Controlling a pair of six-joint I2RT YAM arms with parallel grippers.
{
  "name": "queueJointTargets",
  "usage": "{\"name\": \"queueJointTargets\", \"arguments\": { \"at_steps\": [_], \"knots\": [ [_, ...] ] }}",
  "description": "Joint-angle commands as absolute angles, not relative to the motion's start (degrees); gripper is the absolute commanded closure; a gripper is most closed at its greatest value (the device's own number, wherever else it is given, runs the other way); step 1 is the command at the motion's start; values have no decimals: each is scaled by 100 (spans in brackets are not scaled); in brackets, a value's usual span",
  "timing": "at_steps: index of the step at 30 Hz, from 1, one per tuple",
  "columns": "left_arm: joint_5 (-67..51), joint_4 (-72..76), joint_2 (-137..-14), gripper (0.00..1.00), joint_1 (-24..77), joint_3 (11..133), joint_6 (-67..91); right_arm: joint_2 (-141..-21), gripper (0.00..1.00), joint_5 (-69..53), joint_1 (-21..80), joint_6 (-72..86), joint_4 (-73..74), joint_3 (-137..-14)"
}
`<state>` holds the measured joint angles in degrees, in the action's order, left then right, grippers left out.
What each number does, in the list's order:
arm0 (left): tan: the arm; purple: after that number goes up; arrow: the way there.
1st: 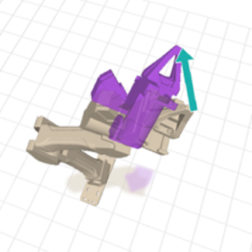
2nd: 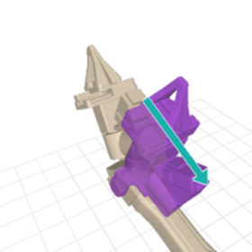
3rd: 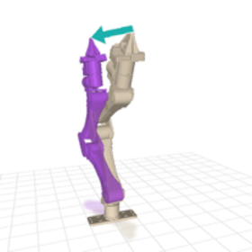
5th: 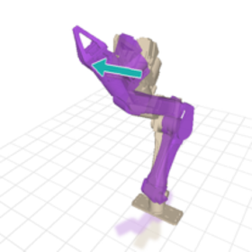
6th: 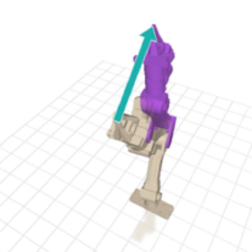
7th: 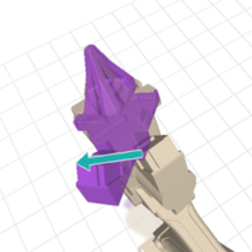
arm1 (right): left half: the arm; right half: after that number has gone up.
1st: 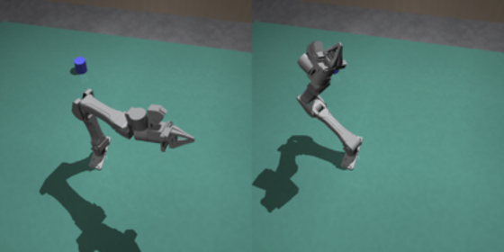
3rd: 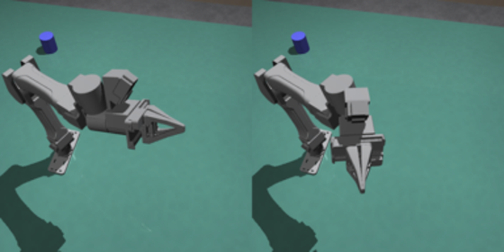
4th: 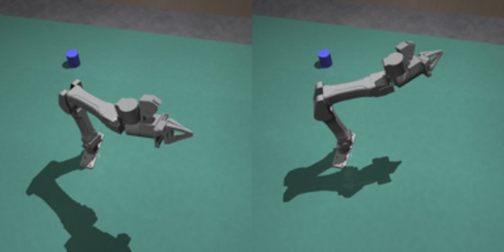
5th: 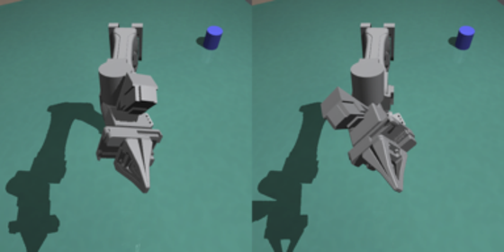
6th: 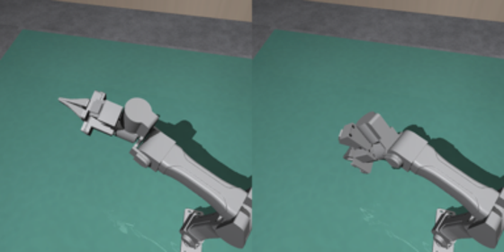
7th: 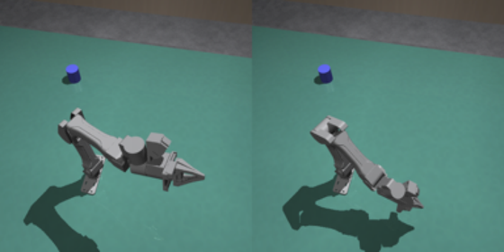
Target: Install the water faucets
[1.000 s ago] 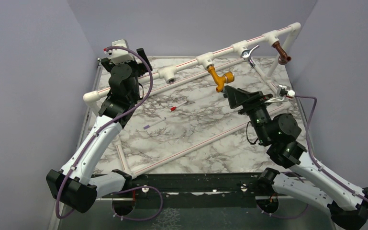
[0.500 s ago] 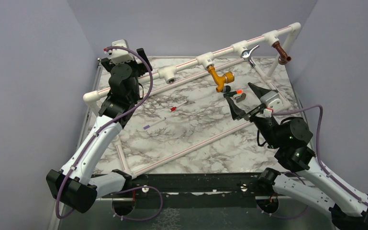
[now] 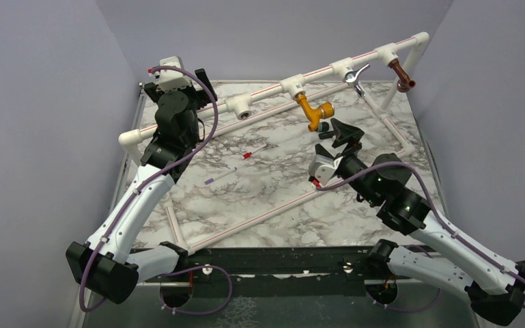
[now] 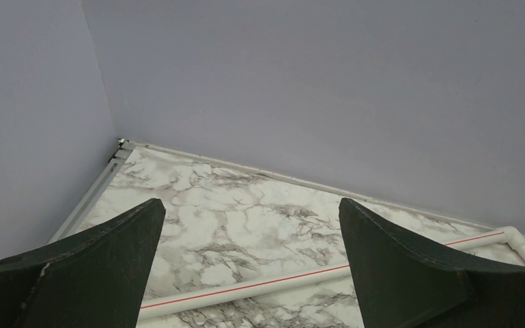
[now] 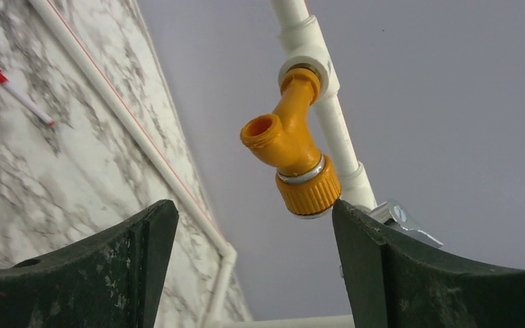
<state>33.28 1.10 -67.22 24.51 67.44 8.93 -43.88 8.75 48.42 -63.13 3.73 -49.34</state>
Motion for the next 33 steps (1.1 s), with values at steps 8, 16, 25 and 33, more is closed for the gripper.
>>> {"name": "queueJointTargets", "arguments": {
  "at_steps": [8,16,25,33],
  "knots": [
    [3000,-1951,-7149,1,2769,6091,987,-4688,12,1459,4874,-8906,-1900,-4187],
    [2997,-1949,-7169,1,2769,6086,985,-5126,14,1250,4885,-9471,-2383,-4362],
    [2964,-1951,-7161,1,2769,6095,984,-5582,21,1337,4870,-9484,-2509,-4586],
    [2962,-1951,-7152,1,2777,6091,984,-6000,37,1659,4876,-9342,-2745,-4724]
  ]
}}
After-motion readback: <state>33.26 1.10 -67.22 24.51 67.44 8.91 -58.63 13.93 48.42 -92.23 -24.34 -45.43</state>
